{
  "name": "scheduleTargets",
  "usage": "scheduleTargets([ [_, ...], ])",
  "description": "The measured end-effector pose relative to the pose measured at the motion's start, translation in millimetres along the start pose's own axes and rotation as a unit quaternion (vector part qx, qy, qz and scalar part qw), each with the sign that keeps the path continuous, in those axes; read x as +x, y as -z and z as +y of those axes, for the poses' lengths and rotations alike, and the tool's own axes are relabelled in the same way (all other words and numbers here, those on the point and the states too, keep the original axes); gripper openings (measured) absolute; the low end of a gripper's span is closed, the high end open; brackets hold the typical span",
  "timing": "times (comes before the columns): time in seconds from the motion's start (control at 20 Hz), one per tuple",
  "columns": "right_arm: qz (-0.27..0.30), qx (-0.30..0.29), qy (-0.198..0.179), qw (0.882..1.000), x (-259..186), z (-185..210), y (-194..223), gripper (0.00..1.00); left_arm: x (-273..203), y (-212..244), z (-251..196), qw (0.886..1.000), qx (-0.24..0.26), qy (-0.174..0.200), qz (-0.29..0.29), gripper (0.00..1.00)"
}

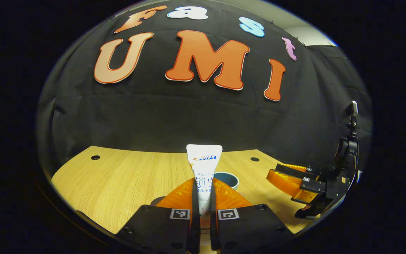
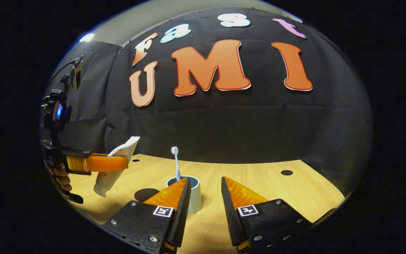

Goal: Put the toothbrush and toothpaste on the desktop into the cup, then pick up the cup and place it on the coaster on the desktop.

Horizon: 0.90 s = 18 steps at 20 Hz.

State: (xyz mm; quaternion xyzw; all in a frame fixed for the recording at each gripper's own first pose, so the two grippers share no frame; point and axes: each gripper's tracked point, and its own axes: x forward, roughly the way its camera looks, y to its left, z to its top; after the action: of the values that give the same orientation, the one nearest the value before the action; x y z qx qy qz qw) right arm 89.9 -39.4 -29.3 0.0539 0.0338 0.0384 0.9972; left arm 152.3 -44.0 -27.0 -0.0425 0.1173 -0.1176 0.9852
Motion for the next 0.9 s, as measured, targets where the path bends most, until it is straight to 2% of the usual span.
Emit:
scheduleTargets([
  [0.45, 0.005, 0.003, 0.020, 1.000, -27.8, -19.0, 6.9, 0.53, 60.2, -24.2, -2.8, 0.998, -0.012, 0.049, -0.045, 0.14],
  [0.75, 0.007, -0.010, 0.036, 0.999, -44.0, -29.6, 7.0, 0.53, 102.5, -27.0, -16.5, 0.993, -0.013, 0.078, -0.088, 0.14],
  [0.9, 0.012, -0.012, 0.035, 0.999, -50.5, -30.5, 11.7, 0.53, 124.8, -25.5, -40.9, 0.991, -0.002, 0.089, -0.099, 0.15],
])
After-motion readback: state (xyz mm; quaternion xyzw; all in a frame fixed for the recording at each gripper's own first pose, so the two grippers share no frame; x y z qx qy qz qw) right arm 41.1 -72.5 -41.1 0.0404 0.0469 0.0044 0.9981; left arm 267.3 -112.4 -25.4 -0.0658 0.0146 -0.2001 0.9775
